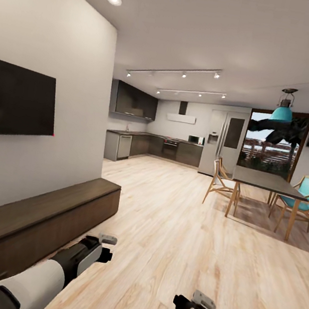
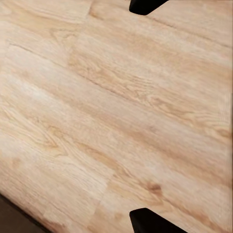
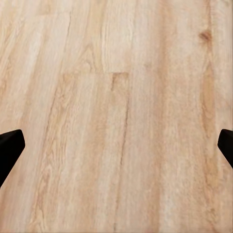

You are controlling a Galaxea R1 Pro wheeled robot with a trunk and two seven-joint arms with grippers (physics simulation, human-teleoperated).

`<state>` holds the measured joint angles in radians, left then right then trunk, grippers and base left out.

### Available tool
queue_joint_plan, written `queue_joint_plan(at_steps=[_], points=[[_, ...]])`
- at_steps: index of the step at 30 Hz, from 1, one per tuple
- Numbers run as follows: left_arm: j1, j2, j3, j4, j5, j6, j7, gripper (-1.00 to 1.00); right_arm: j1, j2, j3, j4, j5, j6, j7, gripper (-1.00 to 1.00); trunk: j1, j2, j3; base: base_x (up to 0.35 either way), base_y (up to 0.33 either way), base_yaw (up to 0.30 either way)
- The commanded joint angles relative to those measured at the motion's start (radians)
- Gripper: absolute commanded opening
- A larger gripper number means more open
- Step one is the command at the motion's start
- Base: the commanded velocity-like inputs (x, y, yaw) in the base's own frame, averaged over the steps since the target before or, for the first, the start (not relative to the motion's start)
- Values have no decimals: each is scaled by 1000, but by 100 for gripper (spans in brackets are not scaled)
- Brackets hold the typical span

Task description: Place each of the two pumpkins and all three candles from the living room inside a cabinet in the living room (use any cabinet), then make sure every cabinet is closed, and position the cauldron so it is next to a table in the living room.

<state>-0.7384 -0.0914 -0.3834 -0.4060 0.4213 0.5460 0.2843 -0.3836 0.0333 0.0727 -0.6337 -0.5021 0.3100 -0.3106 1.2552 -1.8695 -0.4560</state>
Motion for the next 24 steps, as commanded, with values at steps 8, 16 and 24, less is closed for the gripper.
queue_joint_plan(at_steps=[8, 16, 24], points=[[90, 2, -6, 20, 17, -42, 6, 100, 10, -4, 5, -5, -13, -5, 0, 100, -31, 56, 24, 0, 0, -9], [247, 21, -4, -124, 16, -153, 0, 100, 30, -5, 5, -19, -10, -10, 18, 100, -54, 98, 43, 0, 0, 0], [359, 63, -1, -316, 20, -93, 0, 100, 109, -7, 3, -134, -6, -8, 63, 100, -54, 98, 43, 0, 0, 0]])
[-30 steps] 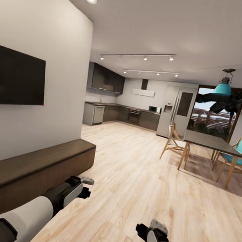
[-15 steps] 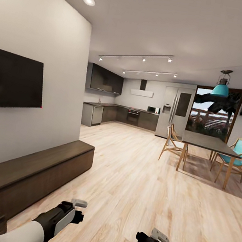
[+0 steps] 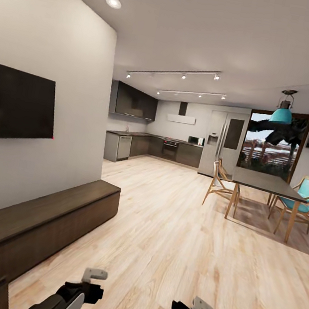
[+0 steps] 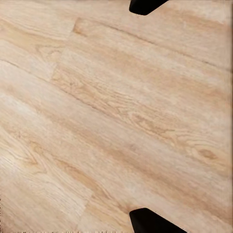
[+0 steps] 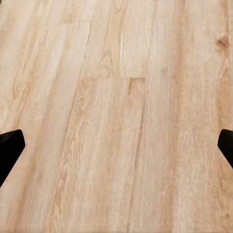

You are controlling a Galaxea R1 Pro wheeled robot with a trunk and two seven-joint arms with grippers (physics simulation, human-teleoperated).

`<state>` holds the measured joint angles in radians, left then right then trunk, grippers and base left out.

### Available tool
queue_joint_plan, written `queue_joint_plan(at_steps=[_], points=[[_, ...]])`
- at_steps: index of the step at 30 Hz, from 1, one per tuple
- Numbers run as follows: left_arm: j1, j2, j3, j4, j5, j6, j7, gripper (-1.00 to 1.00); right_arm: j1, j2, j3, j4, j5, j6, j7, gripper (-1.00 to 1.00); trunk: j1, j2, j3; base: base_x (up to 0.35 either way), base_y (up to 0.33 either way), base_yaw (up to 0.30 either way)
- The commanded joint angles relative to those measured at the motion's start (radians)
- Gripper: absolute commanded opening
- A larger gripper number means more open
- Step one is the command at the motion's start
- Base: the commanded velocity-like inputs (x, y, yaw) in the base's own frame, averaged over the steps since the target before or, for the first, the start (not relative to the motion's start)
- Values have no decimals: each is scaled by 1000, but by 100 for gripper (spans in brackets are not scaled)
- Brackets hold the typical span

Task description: Place each of the two pumpkins and all three candles from the living room inside a cabinet in the living room (use any cabinet), then make sure every cabinet is closed, and position the cauldron so it is next to a table in the living room.

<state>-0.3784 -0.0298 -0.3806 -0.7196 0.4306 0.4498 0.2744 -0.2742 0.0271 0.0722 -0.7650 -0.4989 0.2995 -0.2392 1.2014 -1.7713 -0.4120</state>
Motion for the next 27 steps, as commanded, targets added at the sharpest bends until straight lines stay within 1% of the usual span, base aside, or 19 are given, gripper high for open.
queue_joint_plan(at_steps=[1, 3, 4, 5, 7, 9, 14, 21, 27], points=[[2, 5, -4, -12, 11, 7, 9, 100, 8, -1, 3, -14, -9, 3, -8, 100, 0, -1, -1, 0, 0, 0], [9, 16, -3, -45, 12, 15, 9, 100, 24, -2, 3, -39, -9, 4, -5, 100, 0, -1, -1, 0, 0, 0], [13, 22, -3, -58, 12, 17, 9, 100, 27, -2, 3, -44, -9, 5, -5, 100, -4, 6, 2, 0, 0, 0], [22, 35, -3, -84, 12, 20, 10, 100, 32, -2, 4, -52, -8, 7, -4, 100, -8, 13, 5, 0, 0, 0], [38, 48, -3, -110, 12, 21, 11, 100, 36, -2, 4, -58, -8, 9, -4, 100, -12, 20, 8, 0, 0, 0], [47, 55, -3, -119, 10, 22, 12, 100, 39, -2, 4, -60, -9, 9, -4, 100, -12, 20, 8, 0, 0, -27], [54, 61, -4, -114, 7, 13, 17, 100, 42, -3, 4, -59, -10, 3, -4, 100, -12, 20, 10, 0, 0, -169], [56, 57, -9, -91, 1, 3, 27, 100, 42, -3, 3, -55, -11, 0, -3, 100, -12, 20, 14, 0, 0, -255], [56, 57, -8, -87, 9, 2, 20, 100, 43, -7, 3, -53, -13, 0, -3, 100, -12, 20, 18, 0, 0, -271]])
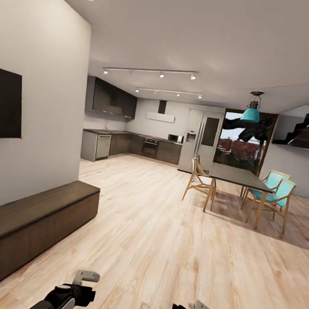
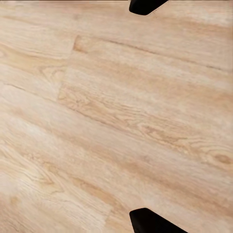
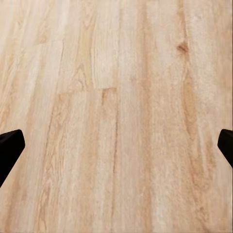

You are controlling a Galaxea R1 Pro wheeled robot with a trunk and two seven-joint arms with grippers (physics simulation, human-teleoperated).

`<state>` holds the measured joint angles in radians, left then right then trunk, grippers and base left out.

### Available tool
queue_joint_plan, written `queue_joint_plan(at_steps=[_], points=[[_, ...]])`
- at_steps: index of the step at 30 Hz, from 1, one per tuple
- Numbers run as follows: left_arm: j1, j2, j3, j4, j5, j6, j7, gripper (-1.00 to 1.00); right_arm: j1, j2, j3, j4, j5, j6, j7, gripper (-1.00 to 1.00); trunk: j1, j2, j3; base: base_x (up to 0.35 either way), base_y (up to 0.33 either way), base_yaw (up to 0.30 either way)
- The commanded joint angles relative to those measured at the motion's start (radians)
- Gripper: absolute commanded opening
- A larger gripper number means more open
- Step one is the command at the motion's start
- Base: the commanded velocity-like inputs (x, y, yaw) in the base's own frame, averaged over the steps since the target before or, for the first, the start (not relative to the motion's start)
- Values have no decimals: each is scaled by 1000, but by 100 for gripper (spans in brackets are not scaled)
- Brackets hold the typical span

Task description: Place each of the two pumpkins and all three candles from the living room inside a cabinet in the living room (use any cabinet), then make sure every cabinet is closed, and position the cauldron so it is next to a table in the living room.

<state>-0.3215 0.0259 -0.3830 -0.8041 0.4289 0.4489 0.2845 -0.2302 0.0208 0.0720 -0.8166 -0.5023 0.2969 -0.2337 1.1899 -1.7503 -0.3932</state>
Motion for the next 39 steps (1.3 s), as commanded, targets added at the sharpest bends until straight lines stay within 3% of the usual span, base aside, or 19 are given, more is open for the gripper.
queue_joint_plan(at_steps=[1, 12, 30, 39], points=[[-1, 2, -5, -2, 10, 3, 9, 100, -1, -1, 3, -1, -10, 2, -9, 100, 0, -1, -1, 0, 0, -272], [-1, 2, -6, -1, 8, 2, 7, 100, 0, -11, 3, 0, -12, 2, -7, 100, 0, -1, 4, 19, 0, -254], [-1, 2, -8, 53, 5, -12, 8, 100, 11, -13, 2, 0, -12, 2, -10, 100, 0, -1, 6, 289, 28, -72], [-1, 1, -8, 54, 5, -13, 7, 100, 15, -16, 2, 0, -12, 1, -14, 100, 0, -1, 7, 70, 0, -36]])
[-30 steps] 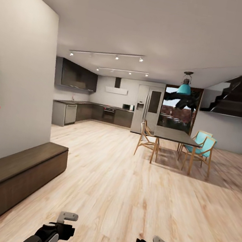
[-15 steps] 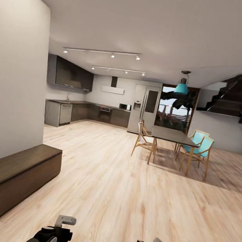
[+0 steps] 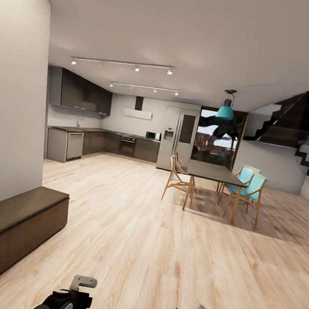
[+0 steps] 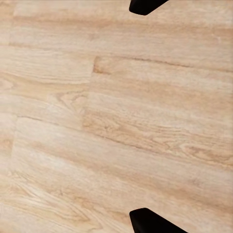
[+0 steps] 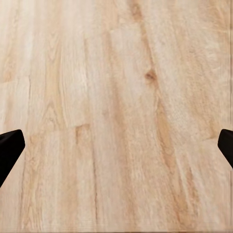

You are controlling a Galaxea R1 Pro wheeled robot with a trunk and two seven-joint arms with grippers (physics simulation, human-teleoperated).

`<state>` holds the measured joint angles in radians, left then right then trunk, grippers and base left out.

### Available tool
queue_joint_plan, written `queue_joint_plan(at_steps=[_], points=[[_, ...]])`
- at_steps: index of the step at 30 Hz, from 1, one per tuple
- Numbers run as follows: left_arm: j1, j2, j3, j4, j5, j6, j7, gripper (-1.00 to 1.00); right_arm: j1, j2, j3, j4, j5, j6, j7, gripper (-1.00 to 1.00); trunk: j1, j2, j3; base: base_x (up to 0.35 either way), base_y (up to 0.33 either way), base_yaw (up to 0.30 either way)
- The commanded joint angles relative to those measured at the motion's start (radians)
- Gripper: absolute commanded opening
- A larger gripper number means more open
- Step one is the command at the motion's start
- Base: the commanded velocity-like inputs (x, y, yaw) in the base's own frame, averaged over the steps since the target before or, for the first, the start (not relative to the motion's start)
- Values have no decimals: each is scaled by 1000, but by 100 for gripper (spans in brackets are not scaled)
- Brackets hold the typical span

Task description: Place each of the two pumpkins and all three candles from the living room inside a cabinet in the living room (use any cabinet), then make sure every cabinet is closed, and position the cauldron so it is next to a table in the living room.

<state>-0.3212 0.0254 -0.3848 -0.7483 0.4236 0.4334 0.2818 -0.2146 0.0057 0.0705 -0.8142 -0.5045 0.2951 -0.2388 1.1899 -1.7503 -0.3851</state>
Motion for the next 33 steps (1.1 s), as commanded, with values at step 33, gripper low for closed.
queue_joint_plan(at_steps=[33], points=[[-1, -1, -6, -1, 9, 1, 11, 100, 3, -14, -20, 0, -11, 4, -7, 100, 0, -1, 23, 47, 28, -191]])
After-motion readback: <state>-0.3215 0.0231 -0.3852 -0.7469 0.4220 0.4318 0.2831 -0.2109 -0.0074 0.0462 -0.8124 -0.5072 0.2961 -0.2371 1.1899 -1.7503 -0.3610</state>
